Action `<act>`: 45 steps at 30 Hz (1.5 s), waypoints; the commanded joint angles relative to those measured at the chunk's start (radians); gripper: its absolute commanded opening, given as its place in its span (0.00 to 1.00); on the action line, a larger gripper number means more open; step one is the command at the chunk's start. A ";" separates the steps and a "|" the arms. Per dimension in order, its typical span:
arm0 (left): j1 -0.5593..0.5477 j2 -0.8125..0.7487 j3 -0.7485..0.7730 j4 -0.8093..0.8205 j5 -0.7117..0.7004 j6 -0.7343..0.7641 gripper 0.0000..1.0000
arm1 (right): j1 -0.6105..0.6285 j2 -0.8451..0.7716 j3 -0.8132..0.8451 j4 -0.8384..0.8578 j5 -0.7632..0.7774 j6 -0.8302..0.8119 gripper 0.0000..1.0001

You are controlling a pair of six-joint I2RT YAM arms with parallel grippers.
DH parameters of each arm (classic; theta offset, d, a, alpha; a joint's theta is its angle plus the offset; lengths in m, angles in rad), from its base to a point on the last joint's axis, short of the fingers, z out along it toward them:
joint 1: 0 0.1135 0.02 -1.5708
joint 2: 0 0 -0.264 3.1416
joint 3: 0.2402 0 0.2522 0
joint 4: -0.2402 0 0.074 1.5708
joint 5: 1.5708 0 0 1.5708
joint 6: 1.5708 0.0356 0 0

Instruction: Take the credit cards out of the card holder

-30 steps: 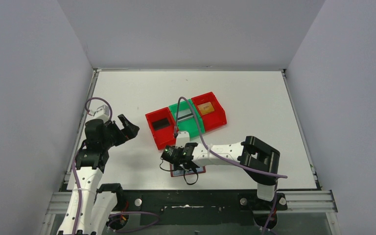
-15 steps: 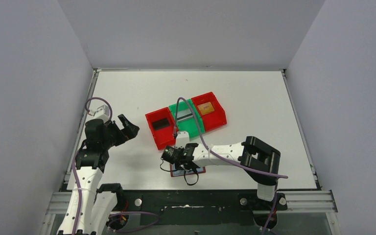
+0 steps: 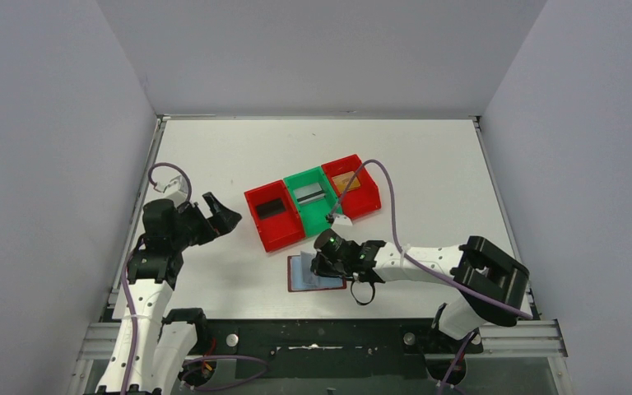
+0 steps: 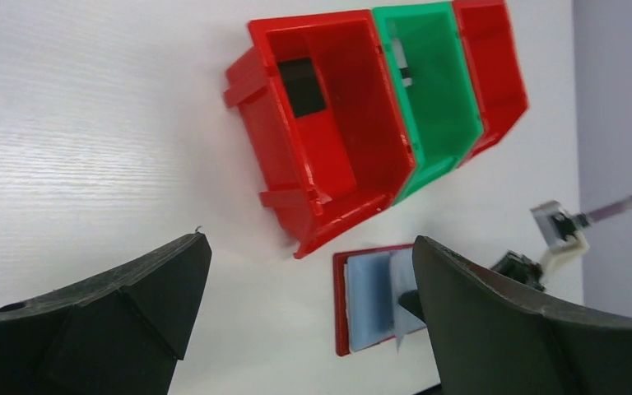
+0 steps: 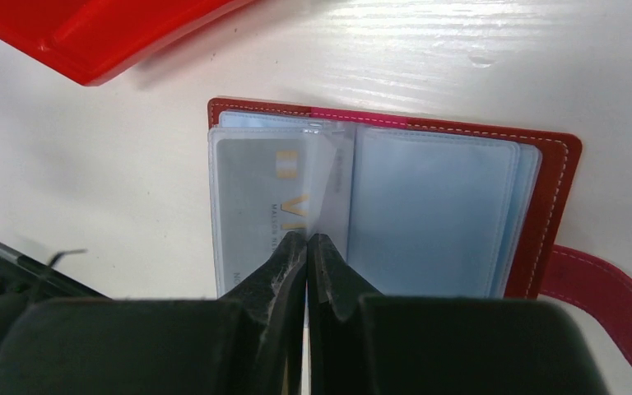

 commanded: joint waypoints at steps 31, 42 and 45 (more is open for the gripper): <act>-0.756 0.342 -0.209 0.627 -0.047 -0.418 0.65 | -0.114 -0.157 -0.373 0.566 -0.178 0.166 0.01; -0.845 0.456 -0.230 0.705 -0.116 -0.464 0.60 | -0.135 -0.199 -0.434 0.599 -0.169 0.194 0.02; -0.853 0.479 -0.223 0.712 -0.107 -0.463 0.60 | -0.135 -0.204 -0.439 0.602 -0.168 0.194 0.02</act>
